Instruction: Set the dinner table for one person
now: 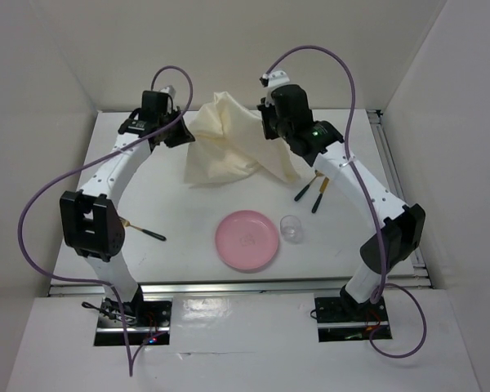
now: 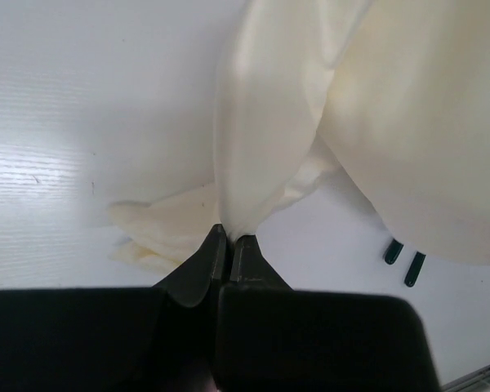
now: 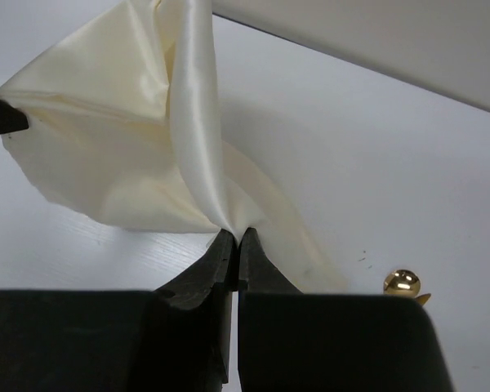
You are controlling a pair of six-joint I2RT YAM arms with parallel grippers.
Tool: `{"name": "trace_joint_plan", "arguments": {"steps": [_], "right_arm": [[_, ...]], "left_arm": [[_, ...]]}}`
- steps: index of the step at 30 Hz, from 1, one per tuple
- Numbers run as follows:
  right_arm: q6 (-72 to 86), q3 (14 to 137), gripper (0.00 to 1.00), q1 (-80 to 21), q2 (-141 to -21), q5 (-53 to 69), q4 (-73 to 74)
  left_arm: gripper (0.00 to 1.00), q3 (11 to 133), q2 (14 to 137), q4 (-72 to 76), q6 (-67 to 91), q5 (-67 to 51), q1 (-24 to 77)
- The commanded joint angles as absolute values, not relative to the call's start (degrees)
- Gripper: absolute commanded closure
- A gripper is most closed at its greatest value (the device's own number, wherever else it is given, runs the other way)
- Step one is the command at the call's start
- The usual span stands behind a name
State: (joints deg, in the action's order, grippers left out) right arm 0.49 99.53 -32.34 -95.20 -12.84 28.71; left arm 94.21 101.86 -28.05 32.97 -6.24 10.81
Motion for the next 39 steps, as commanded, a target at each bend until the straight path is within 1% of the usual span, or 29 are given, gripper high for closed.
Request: {"name": "trace_joint_plan", "arguments": {"steps": [1,7,12,16,22,23,25,28,29,31,32,33,34,35,37,38,39], "right_arm": [[-0.26,103.53,1.0,-31.64,-94.83,-11.69,28.65],[-0.26,106.17,1.0,-29.98,-92.12,-10.63,28.65],[-1.58,108.98,1.0,-26.81,-92.11,-10.63,28.65],[-2.11,112.23,1.0,-22.77,-96.66,-8.7,26.11],[-2.11,118.29,1.0,-17.06,-103.61,-6.42,15.39],[-2.11,120.04,1.0,-16.27,-105.54,-6.42,12.77],[-2.11,120.06,1.0,-15.56,-106.17,-6.42,10.38],[-2.72,112.88,1.0,-15.56,-102.67,-5.37,2.39],[-3.42,105.8,1.0,-15.03,-99.0,-5.36,-2.06],[-3.43,97.69,1.0,-15.03,-94.85,-5.36,-6.48],[-3.43,89.99,1.0,-14.42,-90.57,-4.84,-7.9],[-2.21,86.08,1.0,-14.41,-88.53,-4.14,-9.91],[-2.2,82.13,1.0,-14.41,-86.42,-4.13,-10.54],[-1.15,74.61,1.0,-14.41,-82.31,-3.52,-11.07],[2.44,68.06,0.99,-14.41,-79.03,-3.52,-10.12],[4.2,65.42,0.93,-14.41,-77.62,-3.52,-9.06],[5.87,61.3,0.83,-14.41,-75.78,-3.52,-7.66]], "left_arm": [[1.0,97.46,99.94,-29.09,30.33,-7.91,9.32],[1.0,98.7,94.4,-29.71,29.18,-7.91,5.63],[1.0,103.26,92.99,-30.32,28.66,-7.91,2.73],[1.0,109.23,97.1,-30.85,28.65,-9.31,1.49],[1.0,122.68,107.04,-28.57,30.4,-11.87,0.97],[1.0,125.83,109.66,-27.78,30.93,-12.74,0.97],[1.0,128.13,111.7,-25.76,32.51,-15.98,-0.26],[1.0,126.75,111.71,-19.44,33.92,-19.86,-1.58],[1.0,123.43,111.01,-17.94,33.93,-20.56,-2.1],[1.0,118.68,107.95,-13.81,33.93,-22.15,-3.59],[1.0,115.87,106.8,-12.75,33.93,-22.93,-4.13],[1.0,109.66,105.57,-11.44,34.62,-22.94,-4.83],[1.0,106.38,103.12,-11.43,35.59,-23.55,-5.62],[0.87,99.82,102.23,-10.56,35.6,-24.34,-7.45],[0.34,93.9,100.9,-10.55,37.17,-25.05,-9.22],[0.14,91.43,100.9,-11.33,37.18,-25.05,-10.01],[0.0,88.19,100.9,-11.34,37.7,-25.92,-11.41]]}}
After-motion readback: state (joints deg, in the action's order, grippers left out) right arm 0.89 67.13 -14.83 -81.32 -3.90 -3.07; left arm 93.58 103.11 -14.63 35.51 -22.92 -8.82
